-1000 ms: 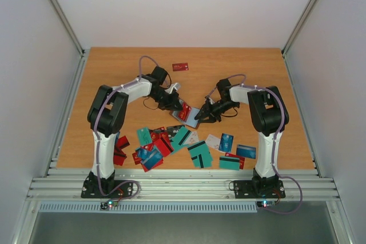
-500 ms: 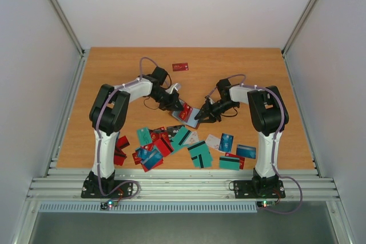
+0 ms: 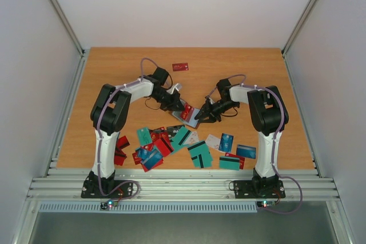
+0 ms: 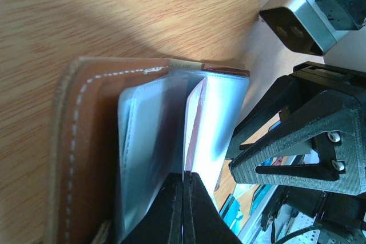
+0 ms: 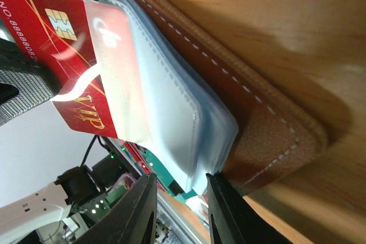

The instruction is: Put the credit cards into the card holder

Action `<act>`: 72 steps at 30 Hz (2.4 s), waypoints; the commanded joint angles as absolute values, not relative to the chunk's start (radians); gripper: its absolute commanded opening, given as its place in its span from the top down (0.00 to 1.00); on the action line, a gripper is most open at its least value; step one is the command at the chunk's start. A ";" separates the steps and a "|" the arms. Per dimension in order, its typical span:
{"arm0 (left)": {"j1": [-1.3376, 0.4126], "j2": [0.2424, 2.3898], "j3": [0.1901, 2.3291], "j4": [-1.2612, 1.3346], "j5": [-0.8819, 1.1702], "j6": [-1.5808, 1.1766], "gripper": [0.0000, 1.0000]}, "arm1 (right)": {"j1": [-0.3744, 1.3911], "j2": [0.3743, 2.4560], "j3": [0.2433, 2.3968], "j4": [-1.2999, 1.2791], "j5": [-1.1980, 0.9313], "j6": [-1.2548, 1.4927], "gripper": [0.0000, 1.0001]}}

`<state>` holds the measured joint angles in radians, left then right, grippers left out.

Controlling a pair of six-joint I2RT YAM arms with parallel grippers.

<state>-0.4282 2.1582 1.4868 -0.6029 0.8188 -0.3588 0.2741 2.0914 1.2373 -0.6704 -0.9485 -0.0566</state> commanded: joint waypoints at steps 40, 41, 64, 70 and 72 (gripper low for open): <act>-0.498 2.218 1.512 -0.644 0.777 -0.358 0.95 | 0.284 2.159 1.303 -0.657 -0.789 -0.027 0.72; -0.498 2.217 1.512 -0.649 0.770 -0.356 0.95 | 0.284 2.159 1.302 -0.654 -0.790 -0.025 0.72; -0.542 2.194 1.480 -0.596 0.698 -0.525 0.87 | 0.283 2.175 1.335 -0.628 -0.833 -0.014 0.72; -0.543 2.183 1.533 -0.660 0.624 -0.520 0.83 | 0.263 2.155 1.353 -0.654 -0.836 -0.037 0.72; -0.543 2.183 1.543 -0.677 0.610 -0.519 0.81 | 0.254 2.150 1.356 -0.664 -0.833 -0.039 0.72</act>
